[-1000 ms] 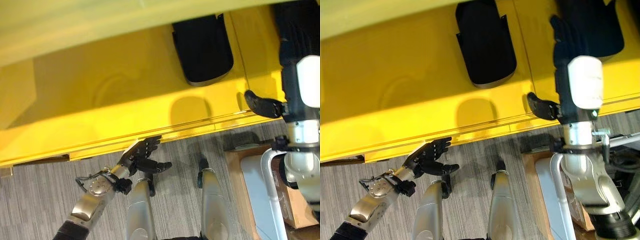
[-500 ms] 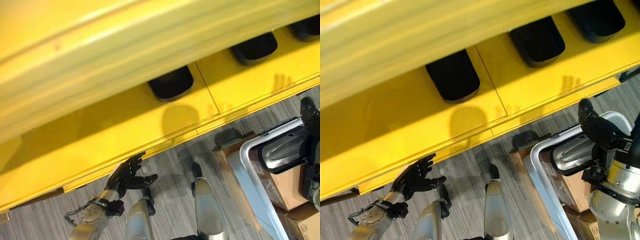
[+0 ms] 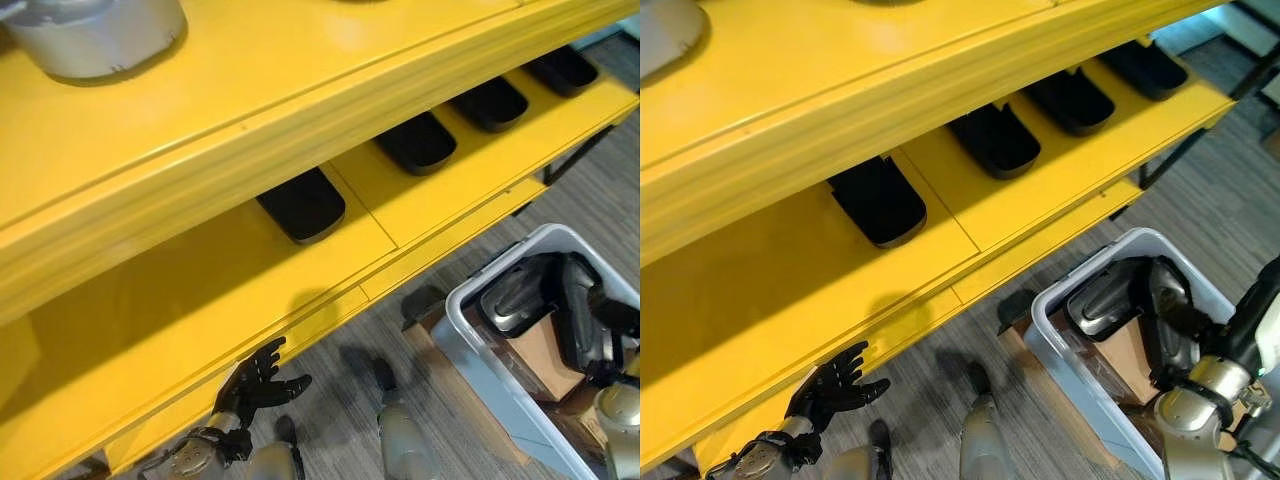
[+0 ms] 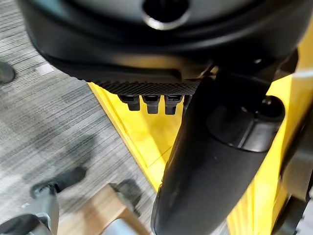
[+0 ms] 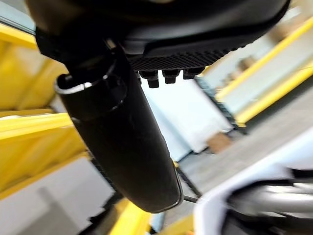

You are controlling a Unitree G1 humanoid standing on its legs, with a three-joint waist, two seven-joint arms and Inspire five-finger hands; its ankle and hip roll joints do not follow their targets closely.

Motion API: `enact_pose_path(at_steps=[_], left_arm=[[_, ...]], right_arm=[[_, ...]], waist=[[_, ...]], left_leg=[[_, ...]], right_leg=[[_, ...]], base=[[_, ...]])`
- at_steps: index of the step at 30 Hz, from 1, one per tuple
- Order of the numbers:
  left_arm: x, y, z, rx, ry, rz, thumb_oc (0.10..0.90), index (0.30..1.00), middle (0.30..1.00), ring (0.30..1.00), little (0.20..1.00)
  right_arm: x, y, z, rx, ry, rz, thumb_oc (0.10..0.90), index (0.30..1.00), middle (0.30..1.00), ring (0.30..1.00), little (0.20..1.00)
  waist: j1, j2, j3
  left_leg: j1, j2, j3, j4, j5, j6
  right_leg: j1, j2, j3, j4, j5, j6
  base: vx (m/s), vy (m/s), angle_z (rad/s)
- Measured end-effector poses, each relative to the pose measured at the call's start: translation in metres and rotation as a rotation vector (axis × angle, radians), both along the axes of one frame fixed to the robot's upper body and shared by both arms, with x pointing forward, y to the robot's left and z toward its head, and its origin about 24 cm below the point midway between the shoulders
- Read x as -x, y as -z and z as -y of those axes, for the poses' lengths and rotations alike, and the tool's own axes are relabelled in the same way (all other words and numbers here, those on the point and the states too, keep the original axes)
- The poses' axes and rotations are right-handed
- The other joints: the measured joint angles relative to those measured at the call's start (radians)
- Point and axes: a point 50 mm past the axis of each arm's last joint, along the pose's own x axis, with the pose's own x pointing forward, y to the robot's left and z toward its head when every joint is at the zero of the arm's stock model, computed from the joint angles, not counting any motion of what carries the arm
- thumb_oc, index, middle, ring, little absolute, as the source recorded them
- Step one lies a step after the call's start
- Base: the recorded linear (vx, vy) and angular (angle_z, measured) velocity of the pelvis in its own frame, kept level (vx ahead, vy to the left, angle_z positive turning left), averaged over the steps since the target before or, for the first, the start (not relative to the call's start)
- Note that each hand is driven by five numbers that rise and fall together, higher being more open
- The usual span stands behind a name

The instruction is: Move parts from the plastic box to the shelf.

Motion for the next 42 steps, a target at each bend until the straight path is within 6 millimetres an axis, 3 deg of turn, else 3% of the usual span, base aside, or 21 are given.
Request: enact_pose_path(at_steps=[1, 2, 3, 4, 5, 6, 8, 13, 20, 23, 24, 26, 28, 31, 34, 36, 37, 38, 40, 41, 42], left_arm=[[0.003, -0.002, -0.006, -0.019, 0.001, 0.0, 0.9, 1.0, 1.0, 1.0, 1.0], [0.003, -0.005, -0.008, -0.034, 0.01, 0.011, 0.9, 1.0, 1.0, 1.0, 1.0], [0.0, -0.006, -0.006, -0.023, 0.015, 0.022, 0.9, 1.0, 1.0, 1.0, 1.0], [-0.008, -0.013, -0.003, -0.012, 0.031, 0.05, 0.9, 1.0, 1.0, 1.0, 1.0], [-0.009, -0.025, -0.004, -0.01, 0.044, 0.098, 0.9, 1.0, 1.0, 1.0, 1.0], [-0.004, -0.029, -0.015, -0.029, 0.043, 0.099, 0.9, 1.0, 1.0, 1.0, 1.0], [-0.004, -0.024, -0.016, -0.03, 0.041, 0.064, 0.9, 1.0, 1.0, 1.0, 1.0], [-0.018, -0.036, -0.005, 0.026, 0.019, 0.132, 0.9, 1.0, 1.0, 1.0, 1.0], [-0.044, -0.047, 0.001, 0.078, -0.054, 0.199, 0.9, 1.0, 1.0, 1.0, 1.0], [-0.048, -0.041, 0.003, 0.102, -0.07, 0.18, 0.9, 1.0, 1.0, 1.0, 1.0], [-0.048, -0.04, 0.004, 0.105, -0.07, 0.176, 0.9, 1.0, 1.0, 1.0, 1.0], [-0.041, -0.035, 0.006, 0.114, -0.067, 0.143, 0.9, 1.0, 1.0, 1.0, 1.0], [-0.04, -0.033, 0.007, 0.112, -0.067, 0.118, 0.9, 1.0, 1.0, 1.0, 1.0], [-0.042, -0.034, 0.007, 0.113, -0.064, 0.123, 0.9, 1.0, 1.0, 1.0, 1.0], [-0.044, -0.031, 0.009, 0.109, -0.065, 0.111, 0.9, 1.0, 1.0, 1.0, 1.0], [-0.043, -0.03, 0.015, 0.132, -0.064, 0.112, 0.9, 1.0, 1.0, 1.0, 1.0], [-0.043, -0.031, 0.017, 0.139, -0.065, 0.123, 0.9, 1.0, 1.0, 1.0, 1.0], [-0.049, -0.034, 0.012, 0.131, -0.073, 0.141, 0.9, 1.0, 1.0, 1.0, 1.0], [-0.049, -0.033, 0.013, 0.136, -0.075, 0.138, 0.9, 1.0, 1.0, 1.0, 1.0], [-0.05, -0.036, 0.013, 0.133, -0.066, 0.154, 0.9, 1.0, 1.0, 1.0, 1.0], [-0.048, -0.036, 0.009, 0.115, -0.058, 0.148, 0.9, 1.0, 1.0, 1.0, 1.0]], right_arm=[[0.007, 0.013, -0.004, -0.011, -0.02, -0.076, 0.9, 1.0, 1.0, 1.0, 1.0], [0.008, 0.016, -0.003, -0.014, -0.019, -0.096, 0.9, 1.0, 1.0, 1.0, 1.0], [0.009, 0.016, 0.0, -0.011, -0.006, -0.108, 0.9, 1.0, 1.0, 1.0, 1.0], [0.014, 0.022, 0.007, -0.009, 0.01, -0.161, 0.9, 1.0, 1.0, 1.0, 1.0], [0.022, 0.031, 0.009, -0.037, 0.022, -0.219, 0.9, 1.0, 1.0, 1.0, 1.0], [0.025, 0.039, 0.008, -0.062, 0.008, -0.274, 0.9, 1.0, 1.0, 1.0, 1.0], [0.012, 0.029, 0.01, -0.045, -0.004, -0.258, 0.9, 1.0, 1.0, 1.0, 1.0], [0.005, 0.013, 0.021, -0.011, -0.005, -0.253, 0.9, 1.0, 1.0, 1.0, 1.0], [0.002, 0.006, 0.026, 0.006, -0.026, -0.287, 0.9, 1.0, 1.0, 1.0, 1.0], [0.001, 0.006, 0.025, 0.005, -0.034, -0.299, 0.9, 1.0, 1.0, 1.0, 1.0], [0.0, 0.004, 0.024, 0.017, -0.045, -0.298, 0.9, 1.0, 1.0, 1.0, 1.0], [-0.01, -0.002, 0.02, 0.029, -0.103, -0.289, 0.9, 1.0, 1.0, 1.0, 1.0], [-0.015, -0.001, 0.014, 0.018, -0.155, -0.305, 0.9, 1.0, 1.0, 1.0, 1.0], [-0.018, 0.004, 0.007, -0.018, -0.211, -0.318, 0.9, 1.0, 1.0, 1.0, 1.0], [-0.03, 0.0, -0.002, -0.072, -0.283, -0.283, 0.9, 1.0, 1.0, 1.0, 1.0], [-0.035, -0.006, -0.005, -0.092, -0.323, -0.246, 0.9, 1.0, 1.0, 1.0, 1.0], [-0.036, -0.009, -0.005, -0.086, -0.332, -0.237, 0.9, 1.0, 1.0, 1.0, 1.0], [-0.036, -0.001, -0.011, -0.144, -0.349, -0.227, 0.9, 1.0, 1.0, 1.0, 1.0], [-0.036, 0.005, -0.017, -0.187, -0.383, -0.235, 0.9, 1.0, 1.0, 1.0, 1.0], [-0.039, 0.004, -0.019, -0.215, -0.394, -0.21, 0.9, 1.0, 1.0, 1.0, 1.0], [-0.033, 0.015, -0.023, -0.281, -0.397, -0.216, 0.9, 1.0, 1.0, 1.0, 1.0]], waist=[[-0.003, -0.002, -0.025], [-0.005, -0.009, -0.036], [-0.007, 0.011, -0.04], [0.0, 0.042, -0.051], [0.013, 0.043, -0.054], [0.021, 0.004, -0.078], [0.003, 0.045, -0.082], [-0.015, 0.048, -0.082], [-0.067, 0.078, -0.081], [-0.085, 0.076, -0.08], [-0.079, 0.071, -0.077], [-0.048, 0.069, -0.075], [-0.035, 0.072, -0.075], [-0.03, 0.046, -0.063], [-0.029, 0.046, -0.062], [-0.02, 0.094, -0.061], [-0.016, 0.115, -0.06], [-0.01, 0.071, -0.033], [-0.008, 0.096, -0.036], [0.008, 0.132, -0.019], [-0.004, 0.098, -0.029]], left_leg=[[0.004, 0.021, 0.018, 0.023, -0.006, -0.002], [-0.02, 0.021, 0.018, 0.079, -0.035, 0.004], [-0.046, 0.056, 0.017, 0.094, -0.024, 0.02], [-0.092, 0.093, 0.01, 0.114, -0.029, 0.005], [-0.091, 0.122, 0.001, 0.105, -0.011, -0.023], [-0.06, 0.111, 0.007, 0.065, 0.007, -0.044], [-0.002, 0.153, 0.019, -0.012, 0.057, -0.041], [0.032, 0.184, 0.018, -0.069, 0.137, -0.01], [0.029, 0.226, 0.041, -0.086, 0.239, -0.08], [0.011, 0.216, 0.076, -0.055, 0.256, -0.079], [-0.001, 0.18, 0.037, -0.032, 0.206, -0.075], [-0.009, 0.045, -0.037, -0.014, 0.095, 0.001], [-0.005, -0.006, -0.071, -0.061, 0.086, 0.017], [-0.021, 0.032, -0.117, -0.109, 0.105, -0.005], [-0.029, 0.065, -0.164, -0.153, 0.12, -0.009], [-0.024, 0.106, -0.184, -0.199, 0.088, 0.026], [-0.021, 0.126, -0.193, -0.213, 0.085, -0.007], [-0.01, 0.089, -0.183, -0.18, 0.148, -0.054], [-0.033, 0.106, -0.162, -0.198, 0.141, -0.03], [-0.052, 0.137, -0.142, -0.191, 0.151, -0.019], [-0.033, 0.093, -0.146, -0.215, 0.152, -0.017]], right_leg=[[0.029, 0.002, -0.084, 0.119, 0.011, 0.013], [0.061, 0.008, -0.083, 0.047, 0.099, 0.085], [0.049, 0.018, -0.073, 0.078, 0.095, 0.079], [-0.056, 0.051, -0.09, 0.318, -0.043, 0.013], [-0.073, 0.066, -0.147, 0.413, -0.12, -0.011], [0.004, 0.093, -0.166, 0.331, -0.121, 0.0], [0.039, 0.154, -0.181, 0.274, -0.083, -0.021], [0.029, 0.203, -0.163, 0.287, -0.082, -0.071], [0.044, 0.233, -0.201, 0.297, -0.11, -0.114], [0.059, 0.22, -0.223, 0.275, -0.099, -0.119], [0.058, 0.219, -0.202, 0.268, -0.08, -0.117], [0.067, 0.231, -0.132, 0.188, -0.017, -0.113], [0.103, 0.251, -0.101, 0.118, 0.017, -0.116], [0.124, 0.251, -0.079, 0.09, 0.023, -0.118], [0.12, 0.235, -0.045, 0.035, 0.025, -0.114], [0.107, 0.255, -0.054, 0.024, 0.021, -0.08], [0.082, 0.265, -0.055, 0.067, 0.014, -0.093], [0.061, 0.219, -0.051, 0.116, 0.057, -0.064], [0.07, 0.224, -0.06, 0.068, 0.021, 0.001], [0.004, 0.251, -0.059, 0.259, -0.034, -0.047], [0.055, 0.207, -0.045, 0.294, -0.09, -0.013]], base=[[-0.08, -0.431, -0.73], [-0.05, -0.554, -0.33], [-0.01, -0.687, -0.03], [0.04, -0.415, 0.14], [0.04, -0.349, 0.09], [0.03, -0.311, -0.32], [0.01, -0.371, -0.38], [-0.01, -0.266, -0.22], [-0.01, -0.232, 0.09], [-0.02, -0.086, 0.4], [0.02, -0.03, -0.28], [0.11, 0.022, -0.71], [0.08, 0.114, -0.6], [0.06, 0.149, -0.36], [0.04, 0.159, -0.6], [0.03, 0.144, -0.66], [0.05, 0.178, -0.51], [0.06, 0.174, -0.27], [0.06, 0.144, -0.27], [0.08, 0.084, -0.17], [0.09, 0.079, 0.06]])
